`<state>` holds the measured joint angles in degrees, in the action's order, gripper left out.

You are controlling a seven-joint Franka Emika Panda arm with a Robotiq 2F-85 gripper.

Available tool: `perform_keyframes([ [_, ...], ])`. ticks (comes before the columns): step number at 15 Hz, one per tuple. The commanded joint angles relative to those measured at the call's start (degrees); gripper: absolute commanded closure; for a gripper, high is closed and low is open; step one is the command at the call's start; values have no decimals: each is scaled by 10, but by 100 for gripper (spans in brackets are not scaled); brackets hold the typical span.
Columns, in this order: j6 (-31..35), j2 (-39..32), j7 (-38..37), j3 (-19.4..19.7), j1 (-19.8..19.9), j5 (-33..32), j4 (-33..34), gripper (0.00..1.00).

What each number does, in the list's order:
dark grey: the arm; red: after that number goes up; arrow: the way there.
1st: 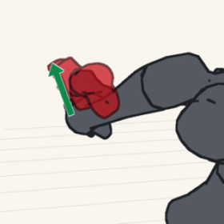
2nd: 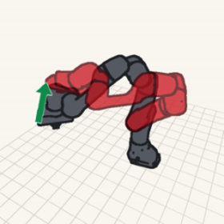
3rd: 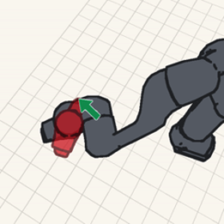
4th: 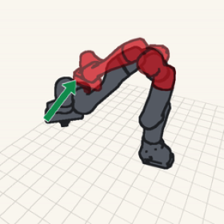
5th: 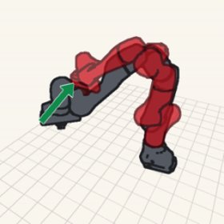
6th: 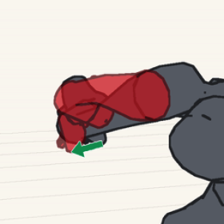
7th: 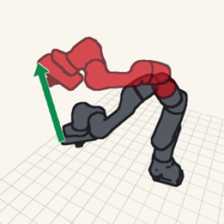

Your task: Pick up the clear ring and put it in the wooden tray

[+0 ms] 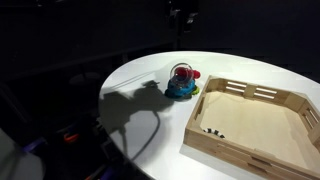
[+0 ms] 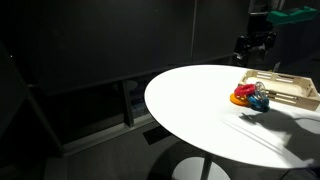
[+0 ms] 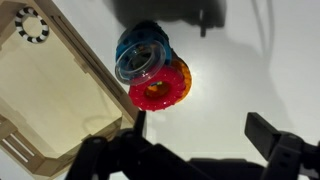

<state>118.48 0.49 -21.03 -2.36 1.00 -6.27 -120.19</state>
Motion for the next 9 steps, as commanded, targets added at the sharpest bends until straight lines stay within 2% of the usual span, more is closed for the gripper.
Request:
perform_keyframes([
  [1,11,-28,53,15,0,37,-1,0],
  [9,-4,-84,46,32,-3,31,3,0],
])
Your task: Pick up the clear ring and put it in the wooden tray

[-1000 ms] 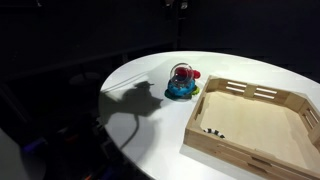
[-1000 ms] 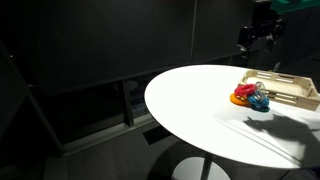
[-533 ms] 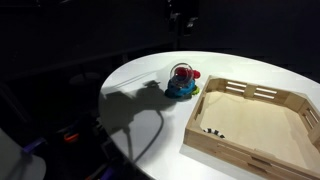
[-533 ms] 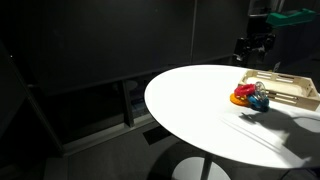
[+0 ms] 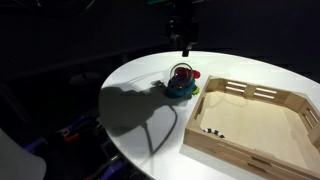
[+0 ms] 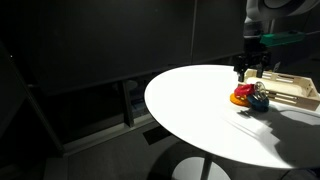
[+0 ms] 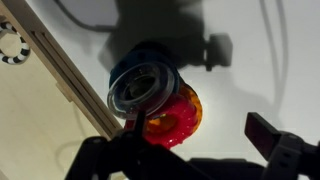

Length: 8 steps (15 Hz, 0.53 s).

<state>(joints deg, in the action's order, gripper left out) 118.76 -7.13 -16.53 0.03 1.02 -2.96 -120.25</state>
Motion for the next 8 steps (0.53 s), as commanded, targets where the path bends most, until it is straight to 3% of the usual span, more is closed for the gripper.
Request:
perform_keyframes([
  [1,-8,-11,0,9,-3,-2,3,0],
  [8,-19,-6,-19,14,-9,-25,-7,0],
])
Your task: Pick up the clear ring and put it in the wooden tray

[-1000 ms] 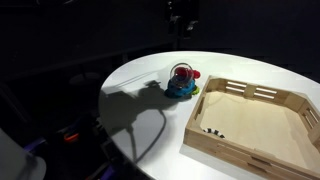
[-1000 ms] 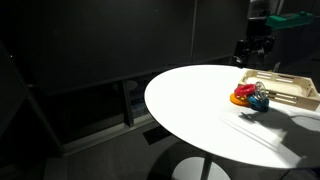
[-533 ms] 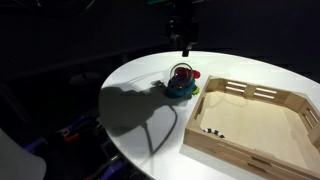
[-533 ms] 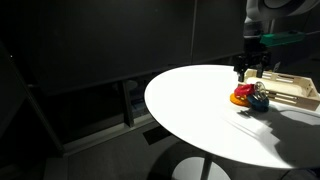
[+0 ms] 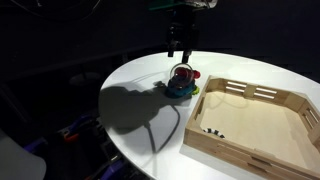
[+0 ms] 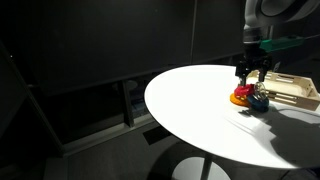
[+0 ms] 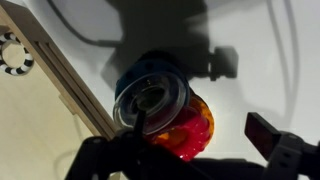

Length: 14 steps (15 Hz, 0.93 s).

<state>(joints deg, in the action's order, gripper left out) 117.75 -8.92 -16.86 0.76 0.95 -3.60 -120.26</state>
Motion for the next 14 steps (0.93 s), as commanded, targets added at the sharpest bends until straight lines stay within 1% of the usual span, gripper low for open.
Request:
perform_keyframes([
  [1,-10,14,-16,7,-8,-22,-9,0],
  [14,-18,15,-25,9,-11,-46,-27,0],
])
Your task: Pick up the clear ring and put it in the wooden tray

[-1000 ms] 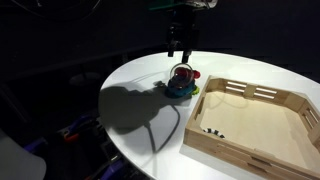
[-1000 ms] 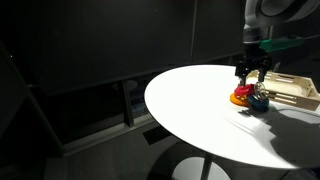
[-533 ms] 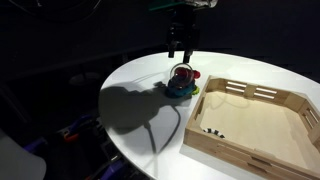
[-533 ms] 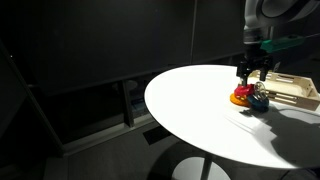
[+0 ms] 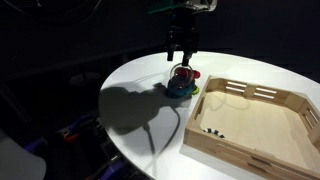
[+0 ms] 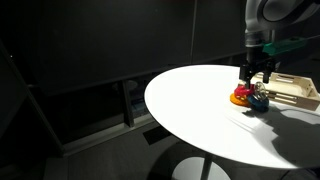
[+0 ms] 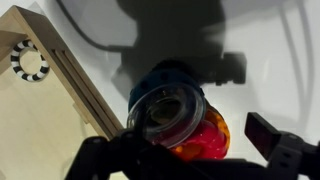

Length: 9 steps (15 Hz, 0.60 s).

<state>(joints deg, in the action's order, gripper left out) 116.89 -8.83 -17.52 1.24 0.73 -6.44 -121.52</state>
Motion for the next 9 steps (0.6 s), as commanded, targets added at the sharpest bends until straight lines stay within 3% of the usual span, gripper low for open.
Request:
perform_keyframes([
  [1,-11,13,-22,4,-10,-21,-17,0],
  [9,23,3,-99,6,-21,-59,-28,0],
])
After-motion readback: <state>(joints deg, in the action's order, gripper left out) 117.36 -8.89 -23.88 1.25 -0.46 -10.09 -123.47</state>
